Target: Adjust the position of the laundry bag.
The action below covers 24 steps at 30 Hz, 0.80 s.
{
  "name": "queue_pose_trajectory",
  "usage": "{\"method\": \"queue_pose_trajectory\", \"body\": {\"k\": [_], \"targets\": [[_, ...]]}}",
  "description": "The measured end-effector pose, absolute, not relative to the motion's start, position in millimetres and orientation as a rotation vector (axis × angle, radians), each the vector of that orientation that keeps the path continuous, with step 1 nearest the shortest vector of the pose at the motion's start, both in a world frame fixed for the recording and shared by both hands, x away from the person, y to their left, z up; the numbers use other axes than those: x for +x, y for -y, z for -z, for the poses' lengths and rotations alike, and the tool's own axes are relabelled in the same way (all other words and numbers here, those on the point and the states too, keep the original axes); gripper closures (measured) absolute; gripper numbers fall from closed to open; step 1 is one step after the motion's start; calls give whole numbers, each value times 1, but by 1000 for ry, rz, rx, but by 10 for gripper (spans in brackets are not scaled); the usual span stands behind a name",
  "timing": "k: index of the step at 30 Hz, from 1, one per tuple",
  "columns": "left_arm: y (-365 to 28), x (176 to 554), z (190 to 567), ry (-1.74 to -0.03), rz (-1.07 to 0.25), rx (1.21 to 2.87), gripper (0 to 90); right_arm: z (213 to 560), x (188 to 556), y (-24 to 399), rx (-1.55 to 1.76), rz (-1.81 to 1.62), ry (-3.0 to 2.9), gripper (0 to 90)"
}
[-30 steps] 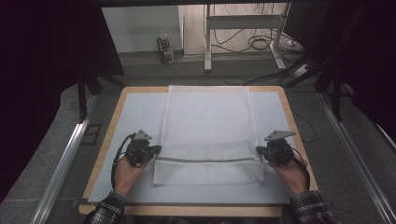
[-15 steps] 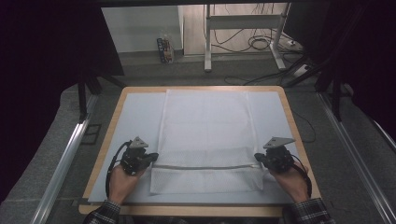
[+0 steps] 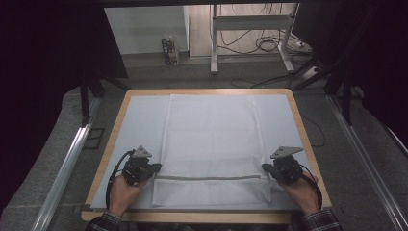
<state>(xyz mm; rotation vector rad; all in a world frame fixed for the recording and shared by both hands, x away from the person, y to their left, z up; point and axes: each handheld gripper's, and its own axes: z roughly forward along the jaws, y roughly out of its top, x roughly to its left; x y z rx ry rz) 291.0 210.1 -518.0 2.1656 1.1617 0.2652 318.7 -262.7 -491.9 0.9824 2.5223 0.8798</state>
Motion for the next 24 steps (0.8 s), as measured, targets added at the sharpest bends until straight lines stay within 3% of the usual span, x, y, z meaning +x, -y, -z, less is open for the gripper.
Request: {"method": "queue_pose_trajectory", "body": {"k": [10, 16, 17, 18, 19, 21, 23, 24], "targets": [[-209, 294, 523, -1172, -254, 2188, 874, 497, 319, 262, 976, -841, -2550, 874], [-210, 293, 521, -1179, -299, 2153, 732, 495, 318, 260, 938, -851, -2529, 756], [-209, 292, 521, -1181, -309, 2147, 656, 494, 318, 259, 933, -848, -2525, 721], [-208, 292, 520, -1175, -318, 2143, 656, 494, 318, 259, 924, -848, -2520, 688], [-207, 291, 520, -1153, -347, 2140, 588, 494, 318, 258, 909, -843, -2511, 619], [-206, 290, 520, -1141, -361, 2134, 550, 494, 318, 258, 909, -848, -2504, 586], [-204, 287, 519, -1126, -394, 2137, 434, 494, 317, 258, 885, -850, -2497, 478], [-204, 287, 519, -1126, -394, 2137, 395, 494, 317, 258, 885, -850, -2497, 478]]}}
